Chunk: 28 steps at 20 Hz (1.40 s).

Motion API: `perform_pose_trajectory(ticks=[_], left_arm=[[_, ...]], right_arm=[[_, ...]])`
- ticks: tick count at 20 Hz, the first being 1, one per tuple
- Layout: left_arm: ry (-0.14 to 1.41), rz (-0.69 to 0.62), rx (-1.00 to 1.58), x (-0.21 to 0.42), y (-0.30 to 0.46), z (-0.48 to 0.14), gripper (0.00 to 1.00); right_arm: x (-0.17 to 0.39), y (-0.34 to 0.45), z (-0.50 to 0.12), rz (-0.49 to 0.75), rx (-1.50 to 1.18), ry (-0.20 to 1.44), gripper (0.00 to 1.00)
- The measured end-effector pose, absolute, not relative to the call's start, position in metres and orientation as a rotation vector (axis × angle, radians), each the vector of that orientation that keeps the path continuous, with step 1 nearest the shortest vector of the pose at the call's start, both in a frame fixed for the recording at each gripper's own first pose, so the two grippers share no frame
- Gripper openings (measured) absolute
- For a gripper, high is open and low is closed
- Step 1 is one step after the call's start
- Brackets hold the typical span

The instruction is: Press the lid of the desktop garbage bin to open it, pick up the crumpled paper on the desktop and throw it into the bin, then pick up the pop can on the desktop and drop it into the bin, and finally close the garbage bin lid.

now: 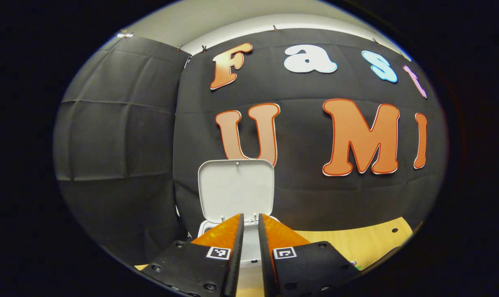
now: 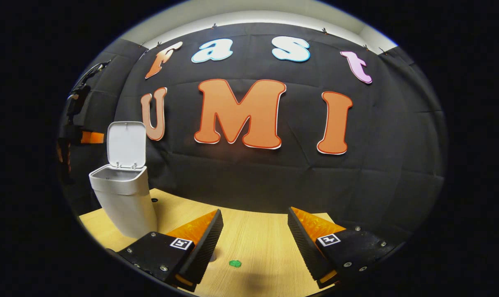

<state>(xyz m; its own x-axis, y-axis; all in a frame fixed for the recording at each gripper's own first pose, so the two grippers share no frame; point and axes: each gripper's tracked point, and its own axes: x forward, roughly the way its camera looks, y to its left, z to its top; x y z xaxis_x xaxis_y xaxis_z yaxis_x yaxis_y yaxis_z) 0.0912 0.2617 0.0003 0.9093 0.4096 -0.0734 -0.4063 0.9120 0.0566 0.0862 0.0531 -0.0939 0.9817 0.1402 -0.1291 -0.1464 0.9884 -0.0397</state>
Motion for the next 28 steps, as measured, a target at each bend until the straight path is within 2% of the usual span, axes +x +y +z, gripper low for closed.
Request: perform_pose_trajectory(ticks=[2, 3, 7, 12, 14, 21, 28], left_arm=[[0.055, 0.416, 0.036, 0.083, 0.255, 0.010, 0.36], [0.041, 0.413, 0.041, 0.079, 0.251, 0.016, 0.36], [-0.004, 0.390, 0.064, 0.065, 0.234, 0.027, 0.69], [-0.066, 0.355, 0.064, 0.045, 0.207, 0.037, 0.86], [-0.071, 0.351, 0.088, 0.035, 0.200, 0.040, 0.87], [-0.106, 0.355, 0.123, 0.001, 0.182, 0.055, 0.87], [-0.051, 0.361, 0.147, -0.018, 0.180, 0.039, 0.87]], right_arm=[[0.086, 0.057, -0.106, 0.173, -0.047, 0.132, 0.94], [0.086, 0.059, -0.114, 0.186, -0.047, 0.136, 0.94], [0.088, 0.069, -0.161, 0.232, -0.079, 0.192, 0.94], [0.094, 0.073, -0.225, 0.259, -0.068, 0.318, 0.94], [0.097, 0.080, -0.247, 0.287, -0.022, 0.373, 0.94], [0.128, 0.083, -0.318, 0.261, -0.055, 0.515, 0.94], [0.135, 0.098, -0.378, 0.275, -0.130, 0.620, 0.95]])
